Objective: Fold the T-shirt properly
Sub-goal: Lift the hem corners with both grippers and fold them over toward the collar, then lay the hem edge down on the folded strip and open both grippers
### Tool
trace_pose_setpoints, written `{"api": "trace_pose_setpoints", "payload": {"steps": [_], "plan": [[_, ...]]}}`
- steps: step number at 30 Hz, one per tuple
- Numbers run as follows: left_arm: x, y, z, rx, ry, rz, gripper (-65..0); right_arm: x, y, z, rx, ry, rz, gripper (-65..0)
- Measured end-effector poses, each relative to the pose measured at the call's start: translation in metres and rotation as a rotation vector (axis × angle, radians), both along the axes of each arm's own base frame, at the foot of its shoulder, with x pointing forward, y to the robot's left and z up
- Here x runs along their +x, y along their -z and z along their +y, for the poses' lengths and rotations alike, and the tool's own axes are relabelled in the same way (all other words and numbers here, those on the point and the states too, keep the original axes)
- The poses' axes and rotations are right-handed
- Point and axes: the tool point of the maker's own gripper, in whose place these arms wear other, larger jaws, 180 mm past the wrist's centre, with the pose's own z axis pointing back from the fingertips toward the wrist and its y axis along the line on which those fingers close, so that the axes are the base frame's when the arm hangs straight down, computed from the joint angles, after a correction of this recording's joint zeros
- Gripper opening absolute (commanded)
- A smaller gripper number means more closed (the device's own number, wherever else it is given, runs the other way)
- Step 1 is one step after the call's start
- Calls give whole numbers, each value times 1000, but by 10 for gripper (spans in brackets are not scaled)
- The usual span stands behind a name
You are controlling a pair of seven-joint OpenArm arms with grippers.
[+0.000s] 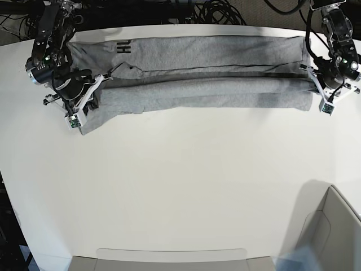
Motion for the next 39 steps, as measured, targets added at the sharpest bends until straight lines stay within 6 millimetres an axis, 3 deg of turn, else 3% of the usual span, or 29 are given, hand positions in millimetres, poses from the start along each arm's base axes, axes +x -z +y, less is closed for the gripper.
{"api": "trace_pose_setpoints", "payload": {"steps": [6, 11, 15, 24, 30, 34, 36, 39], "plan": [[-21, 2, 9, 6, -38, 21, -650, -12, -5, -21, 22, 35, -12, -650], [-30, 9, 2, -16, -26, 37, -650, -23, -2, -39, -14, 51, 17, -650], [-45, 23, -8, -40, -50, 78, -650, -31, 4, -38, -12, 49, 37, -650], [-47, 26, -13, -58, -53, 75, -650, -39, 16, -42, -70, 61, 85, -650], [-56, 29, -12, -50, -56, 101, -645, -43, 29, -26, -97, 29, 126, -650], [-59, 30, -11, -49, -58, 106, -501, -44, 33, -22, -89, 41, 135, -641], [-63, 31, -11, -44, -59, 114, -423, -44, 33, -21, -84, 41, 135, -581], [-52, 14, -10, -22, -36, 32, -379, -44, 33, -22, -90, 42, 134, -518]]}}
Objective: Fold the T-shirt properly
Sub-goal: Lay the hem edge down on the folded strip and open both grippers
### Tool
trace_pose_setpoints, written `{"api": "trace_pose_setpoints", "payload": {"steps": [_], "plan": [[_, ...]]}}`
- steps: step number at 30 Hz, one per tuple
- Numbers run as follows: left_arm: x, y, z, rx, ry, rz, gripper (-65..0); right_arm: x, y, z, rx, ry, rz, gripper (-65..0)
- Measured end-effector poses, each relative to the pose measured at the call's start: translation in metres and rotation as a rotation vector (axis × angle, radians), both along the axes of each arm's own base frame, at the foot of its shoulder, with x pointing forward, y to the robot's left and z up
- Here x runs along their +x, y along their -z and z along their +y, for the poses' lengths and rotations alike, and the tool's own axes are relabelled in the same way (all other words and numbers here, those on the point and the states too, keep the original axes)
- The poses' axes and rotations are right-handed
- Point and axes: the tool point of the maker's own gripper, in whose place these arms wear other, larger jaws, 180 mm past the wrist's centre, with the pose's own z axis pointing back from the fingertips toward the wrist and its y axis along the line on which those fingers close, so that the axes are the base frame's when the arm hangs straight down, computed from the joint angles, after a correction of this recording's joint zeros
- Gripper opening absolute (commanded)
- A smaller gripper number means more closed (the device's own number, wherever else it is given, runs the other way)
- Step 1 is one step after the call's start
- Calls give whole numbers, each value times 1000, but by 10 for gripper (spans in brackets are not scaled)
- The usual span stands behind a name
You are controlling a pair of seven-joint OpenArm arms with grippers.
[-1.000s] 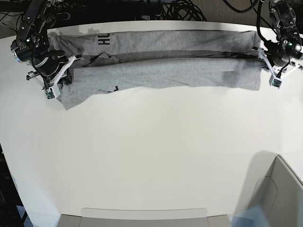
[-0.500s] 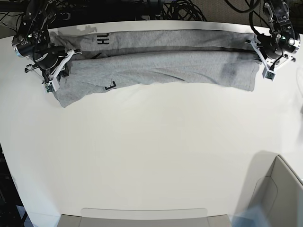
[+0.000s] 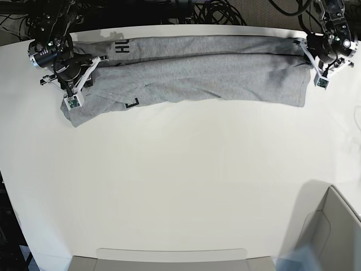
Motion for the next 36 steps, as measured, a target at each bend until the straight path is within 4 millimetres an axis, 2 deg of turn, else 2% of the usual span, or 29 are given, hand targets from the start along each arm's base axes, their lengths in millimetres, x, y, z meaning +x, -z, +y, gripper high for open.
{"api": "trace_pose_setpoints", "payload": {"steps": [3, 7, 11, 13, 15, 17, 20, 24, 33, 35, 36], "plan": [[3, -20, 0, 5, -21, -94, -376, 7, -5, 2, 14, -4, -49, -486], [-7, -27, 12, 19, -99, -121, -360, 8, -5, 4, 19, -7, -61, -478], [2, -34, 30, 12, -222, -190, -327, 8, -5, 4, 20, -7, -61, -479], [5, -28, 36, -15, -272, -204, -300, 7, -1, 3, 25, -3, -48, -479], [0, -11, 42, -47, -318, -154, -274, 5, 5, 2, 31, 1, -30, -479], [-7, 9, 44, -79, -343, -77, -269, 3, 8, 1, 30, 4, -17, -479], [-8, 23, 44, -111, -366, -40, -269, 4, 8, 2, 30, -5, -20, -479], [0, 21, 48, -118, -364, -61, -269, 1, 10, 6, 19, -70, -13, -479], [-6, 22, 48, -115, -372, -29, -269, 3, 9, 6, 18, -72, -16, -480], [-14, 15, 47, -88, -374, 24, -269, 3, 9, 6, 18, -73, -16, -480], [-13, 4, 47, -62, -359, 20, -269, 3, 9, 6, 18, -73, -16, -480]]}}
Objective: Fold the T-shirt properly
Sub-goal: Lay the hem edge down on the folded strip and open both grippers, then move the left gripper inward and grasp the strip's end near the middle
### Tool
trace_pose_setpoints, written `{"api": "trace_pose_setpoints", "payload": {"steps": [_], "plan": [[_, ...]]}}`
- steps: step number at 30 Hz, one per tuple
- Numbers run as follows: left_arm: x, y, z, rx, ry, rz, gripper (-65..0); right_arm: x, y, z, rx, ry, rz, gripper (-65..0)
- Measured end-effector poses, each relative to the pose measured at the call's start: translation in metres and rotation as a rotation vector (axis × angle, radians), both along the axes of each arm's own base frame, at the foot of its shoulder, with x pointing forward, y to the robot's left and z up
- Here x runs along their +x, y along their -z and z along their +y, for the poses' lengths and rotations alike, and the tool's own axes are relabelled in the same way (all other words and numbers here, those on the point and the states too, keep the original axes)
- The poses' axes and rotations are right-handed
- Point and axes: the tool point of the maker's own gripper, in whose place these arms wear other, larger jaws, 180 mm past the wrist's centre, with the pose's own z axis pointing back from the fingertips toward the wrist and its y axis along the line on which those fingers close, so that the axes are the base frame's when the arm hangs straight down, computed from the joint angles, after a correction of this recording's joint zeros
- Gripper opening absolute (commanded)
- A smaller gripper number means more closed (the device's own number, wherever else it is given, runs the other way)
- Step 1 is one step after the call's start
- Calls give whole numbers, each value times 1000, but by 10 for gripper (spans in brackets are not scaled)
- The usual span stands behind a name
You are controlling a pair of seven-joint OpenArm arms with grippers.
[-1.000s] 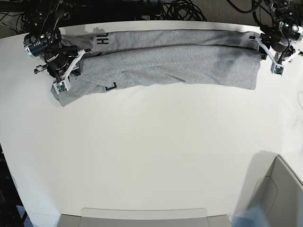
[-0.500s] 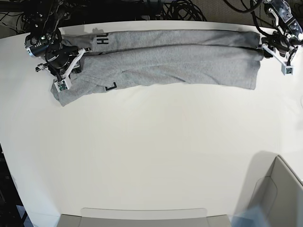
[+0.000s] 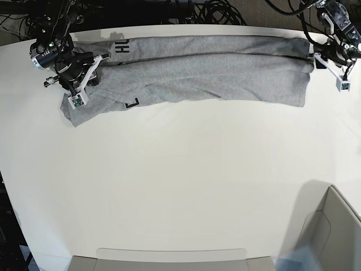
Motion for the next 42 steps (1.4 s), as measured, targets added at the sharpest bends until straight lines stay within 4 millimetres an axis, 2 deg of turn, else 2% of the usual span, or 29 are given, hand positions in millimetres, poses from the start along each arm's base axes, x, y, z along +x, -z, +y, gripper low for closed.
{"api": "trace_pose_setpoints", "payload": {"steps": [3, 5, 6, 10, 15, 19, 23, 32, 38, 42], "plan": [[19, -51, 0, 123, 45, -81, -269, 0, 0, 0, 0, 0, 0, -480], [26, -69, -9, 153, 58, -128, -269, 0, 0, 1, 1, -1, 0, -480], [29, -69, -16, 136, 64, -145, -269, 0, 0, 3, 6, -5, -1, -480], [20, -43, -33, 87, 93, -57, -269, 1, 1, 8, 11, -21, 0, -480], [26, -24, -59, -6, 103, -81, -269, 1, 0, 6, 4, -23, 0, -480], [19, -5, -49, -24, 82, -42, -269, 1, 0, 5, -1, -25, 1, -480], [13, 25, -56, -108, 55, -28, -269, 1, -1, -1, -20, -31, 3, -480], [17, 41, -55, -172, 43, -51, -269, 1, -1, -1, -21, -34, 0, -480], [17, 42, -56, -183, 40, -58, -269, 1, -1, -2, -23, -34, 0, -480], [19, 62, -69, -288, 19, -101, -269, 1, -1, -1, -23, -34, 0, -480]]}}
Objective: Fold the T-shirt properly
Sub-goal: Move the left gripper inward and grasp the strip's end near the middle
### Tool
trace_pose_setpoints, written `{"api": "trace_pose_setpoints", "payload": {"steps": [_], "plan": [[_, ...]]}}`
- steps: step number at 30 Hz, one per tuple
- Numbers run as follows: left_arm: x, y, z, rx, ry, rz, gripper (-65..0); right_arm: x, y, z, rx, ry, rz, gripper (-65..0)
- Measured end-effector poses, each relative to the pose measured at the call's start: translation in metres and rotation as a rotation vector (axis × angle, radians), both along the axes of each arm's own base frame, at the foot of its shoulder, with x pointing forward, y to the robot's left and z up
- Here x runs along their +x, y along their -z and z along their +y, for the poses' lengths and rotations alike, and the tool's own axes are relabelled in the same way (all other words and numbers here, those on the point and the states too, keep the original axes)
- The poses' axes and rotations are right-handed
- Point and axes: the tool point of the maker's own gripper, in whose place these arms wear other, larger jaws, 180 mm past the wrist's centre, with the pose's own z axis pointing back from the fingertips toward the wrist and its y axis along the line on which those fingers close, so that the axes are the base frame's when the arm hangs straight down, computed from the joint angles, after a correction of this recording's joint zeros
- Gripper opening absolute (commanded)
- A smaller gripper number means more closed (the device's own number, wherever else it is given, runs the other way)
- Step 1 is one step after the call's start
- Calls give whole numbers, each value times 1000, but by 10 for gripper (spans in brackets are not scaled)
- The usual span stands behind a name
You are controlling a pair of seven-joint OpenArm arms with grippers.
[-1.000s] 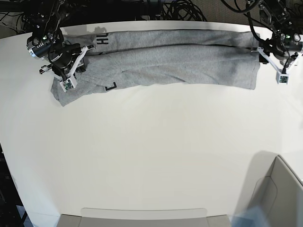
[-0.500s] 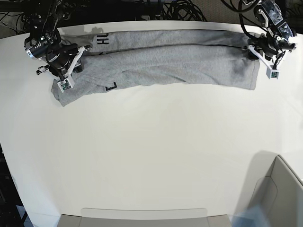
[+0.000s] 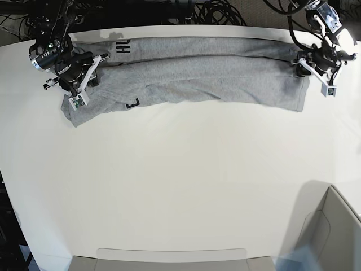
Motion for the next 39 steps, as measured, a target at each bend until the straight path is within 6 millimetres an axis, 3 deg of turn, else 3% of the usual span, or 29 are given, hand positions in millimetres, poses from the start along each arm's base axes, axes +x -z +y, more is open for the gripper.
{"api": "trace_pose_setpoints", "payload": {"steps": [2, 8, 15, 21, 24, 28, 35, 39], "plan": [[7, 12, -6, -58, -14, -44, -269, 0, 0, 0, 0, 0, 1, -480], [38, 18, -17, -246, -23, -192, -270, -1, 1, 1, 2, 0, 3, -480], [31, 18, -21, -260, 63, -144, -350, -1, 1, 1, 4, 0, 4, -480], [24, 18, -14, -217, 144, -122, -358, -2, 1, 0, 2, 3, 4, -480], [20, 19, -13, -210, 158, -118, -437, -2, 1, -1, 0, 6, 4, -480], [17, 21, -10, -206, 159, -96, -650, -3, 1, -1, -1, 6, 8, -480], [31, 23, -7, -201, 194, -56, -650, -3, 2, 0, 2, 7, 8, -480], [42, 17, 11, -212, 107, -63, -650, -3, 2, 1, 5, 7, 7, -480]]}}
